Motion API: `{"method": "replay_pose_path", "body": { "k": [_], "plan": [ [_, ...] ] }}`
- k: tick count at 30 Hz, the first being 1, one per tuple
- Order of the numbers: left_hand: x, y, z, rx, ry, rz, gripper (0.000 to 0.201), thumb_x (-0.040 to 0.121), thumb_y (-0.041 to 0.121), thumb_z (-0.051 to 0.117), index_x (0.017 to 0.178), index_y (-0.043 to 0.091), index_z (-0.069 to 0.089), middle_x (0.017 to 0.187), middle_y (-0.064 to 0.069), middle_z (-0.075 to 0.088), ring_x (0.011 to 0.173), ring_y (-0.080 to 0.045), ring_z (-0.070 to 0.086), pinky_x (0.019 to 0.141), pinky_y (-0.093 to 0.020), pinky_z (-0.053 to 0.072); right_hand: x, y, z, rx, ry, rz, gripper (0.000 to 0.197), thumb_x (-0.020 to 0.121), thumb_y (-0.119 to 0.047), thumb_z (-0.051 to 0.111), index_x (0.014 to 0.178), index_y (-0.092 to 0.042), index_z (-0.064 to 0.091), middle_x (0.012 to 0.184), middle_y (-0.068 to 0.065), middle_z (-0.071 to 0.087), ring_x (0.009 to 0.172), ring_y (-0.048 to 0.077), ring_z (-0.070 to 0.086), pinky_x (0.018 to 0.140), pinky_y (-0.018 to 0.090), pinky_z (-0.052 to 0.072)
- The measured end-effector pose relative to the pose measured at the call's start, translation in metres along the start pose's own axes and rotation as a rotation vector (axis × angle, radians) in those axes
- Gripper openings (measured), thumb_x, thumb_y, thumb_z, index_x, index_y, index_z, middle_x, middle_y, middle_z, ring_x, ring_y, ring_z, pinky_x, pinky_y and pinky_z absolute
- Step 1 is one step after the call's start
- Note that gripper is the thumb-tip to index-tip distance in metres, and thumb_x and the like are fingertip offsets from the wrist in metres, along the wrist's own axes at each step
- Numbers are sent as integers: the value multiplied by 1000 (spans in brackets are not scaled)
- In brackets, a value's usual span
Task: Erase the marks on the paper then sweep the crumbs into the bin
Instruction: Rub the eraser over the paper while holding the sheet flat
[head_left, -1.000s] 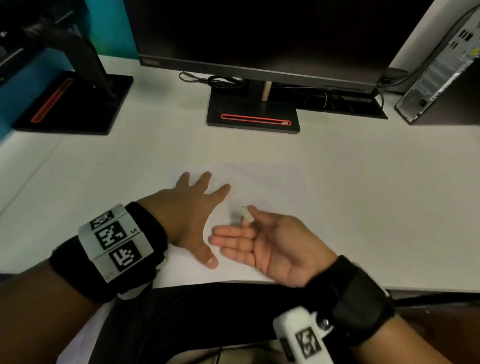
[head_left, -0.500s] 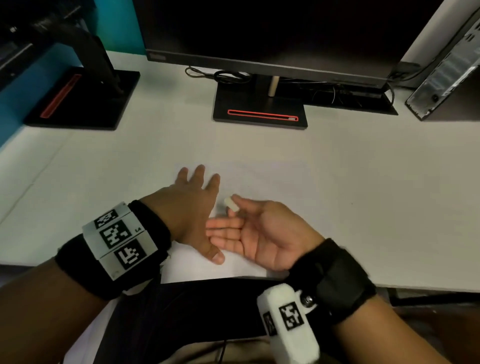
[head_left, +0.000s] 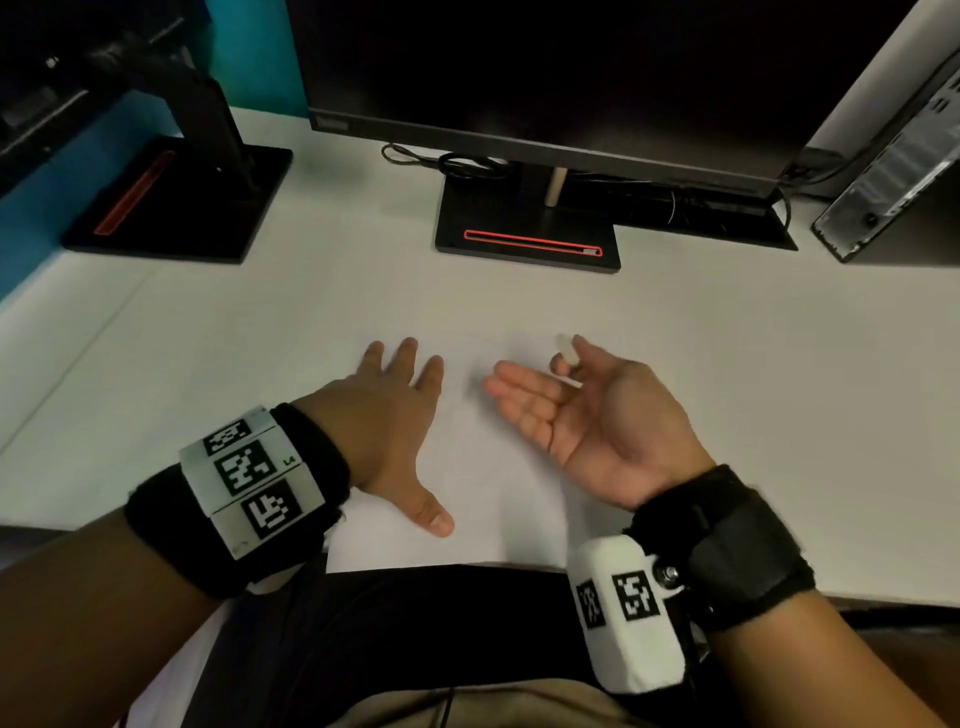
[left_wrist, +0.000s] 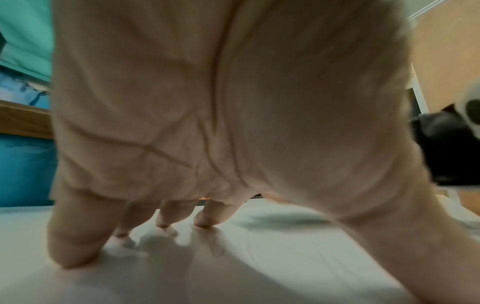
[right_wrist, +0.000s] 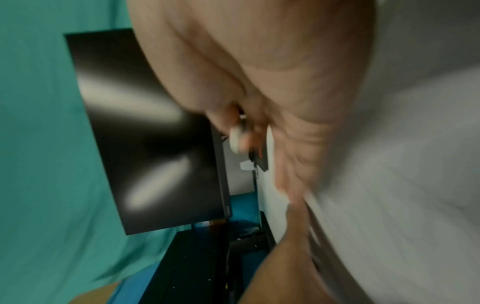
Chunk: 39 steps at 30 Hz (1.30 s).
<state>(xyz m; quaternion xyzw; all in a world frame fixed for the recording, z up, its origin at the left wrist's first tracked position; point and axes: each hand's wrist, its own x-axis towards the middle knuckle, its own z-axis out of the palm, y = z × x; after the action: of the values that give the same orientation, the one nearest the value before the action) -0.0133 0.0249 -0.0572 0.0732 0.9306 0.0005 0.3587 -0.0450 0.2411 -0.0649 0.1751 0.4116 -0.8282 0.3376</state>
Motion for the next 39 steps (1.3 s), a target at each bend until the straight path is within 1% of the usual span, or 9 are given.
{"method": "replay_pose_path", "body": {
  "k": [4, 8, 11, 18, 24, 26, 29, 33, 39],
  "plan": [
    [-1, 1, -1, 6, 0, 0, 159, 53, 82, 76, 153, 16, -29, 159, -12, -36, 148, -40, -25, 121, -55, 19, 12, -2, -13, -200, -115, 229, 59, 107, -36, 39, 66, -6, 69, 133, 33, 62, 127, 45, 61, 103, 50, 52],
    [-3, 0, -1, -11, -3, 1, 159, 54, 81, 77, 154, 17, -28, 160, -11, -36, 148, -39, -27, 122, -55, 18, 28, -55, -39, 124, 266, -179, 42, 109, -33, 38, 72, -13, 48, 130, 30, 66, 111, 42, 71, 97, 48, 57],
    [-2, 0, -1, -11, 3, 9, 159, 54, 80, 78, 154, 16, -28, 159, -11, -36, 148, -39, -27, 121, -54, 17, 21, -62, -39, 201, 265, -318, 37, 107, -30, 42, 76, -13, 49, 126, 25, 70, 110, 39, 72, 98, 46, 57],
    [-2, 0, 0, -23, 5, 7, 158, 54, 80, 78, 153, 18, -29, 159, -11, -37, 147, -39, -27, 121, -54, 16, 35, -16, 7, -236, -70, 158, 47, 107, -33, 44, 72, -6, 60, 125, 34, 66, 117, 43, 67, 105, 47, 52],
    [-5, -3, 3, -45, 34, 18, 158, 53, 81, 77, 155, 19, -26, 160, -9, -36, 148, -36, -27, 121, -55, 18, 57, -80, -22, 60, 381, -303, 27, 103, -25, 47, 79, -14, 50, 130, 25, 67, 105, 37, 74, 87, 42, 62],
    [-4, -4, 4, -43, 48, 21, 157, 53, 81, 77, 155, 19, -26, 160, -8, -36, 148, -36, -27, 120, -54, 18, 47, -83, -20, 61, 338, -352, 28, 102, -26, 49, 76, -14, 51, 127, 23, 69, 105, 35, 74, 89, 40, 61],
    [-2, -3, 5, -25, 53, 16, 156, 54, 82, 76, 155, 23, -27, 160, -9, -35, 149, -37, -26, 119, -53, 21, 29, -60, -1, -256, 94, -163, 30, 104, -26, 49, 77, -13, 53, 112, 22, 74, 98, 35, 75, 83, 39, 62],
    [-4, -3, 2, -48, 21, 47, 142, 56, 82, 76, 146, 53, -30, 159, -11, -37, 146, -40, -31, 118, -57, 20, 14, -38, 6, -1046, -68, 96, 21, 102, -26, 59, 95, -8, 64, 94, 17, 75, 76, 29, 75, 67, 34, 61],
    [3, 1, -8, -46, 49, 8, 128, 65, 84, 67, 149, 52, -24, 159, -14, -37, 145, -44, -30, 120, -61, 14, -5, -42, 0, -1888, -207, -306, 35, 99, -33, 62, 70, -14, 66, 63, -1, 71, 55, 11, 65, 61, 24, 55]
  ]
}}
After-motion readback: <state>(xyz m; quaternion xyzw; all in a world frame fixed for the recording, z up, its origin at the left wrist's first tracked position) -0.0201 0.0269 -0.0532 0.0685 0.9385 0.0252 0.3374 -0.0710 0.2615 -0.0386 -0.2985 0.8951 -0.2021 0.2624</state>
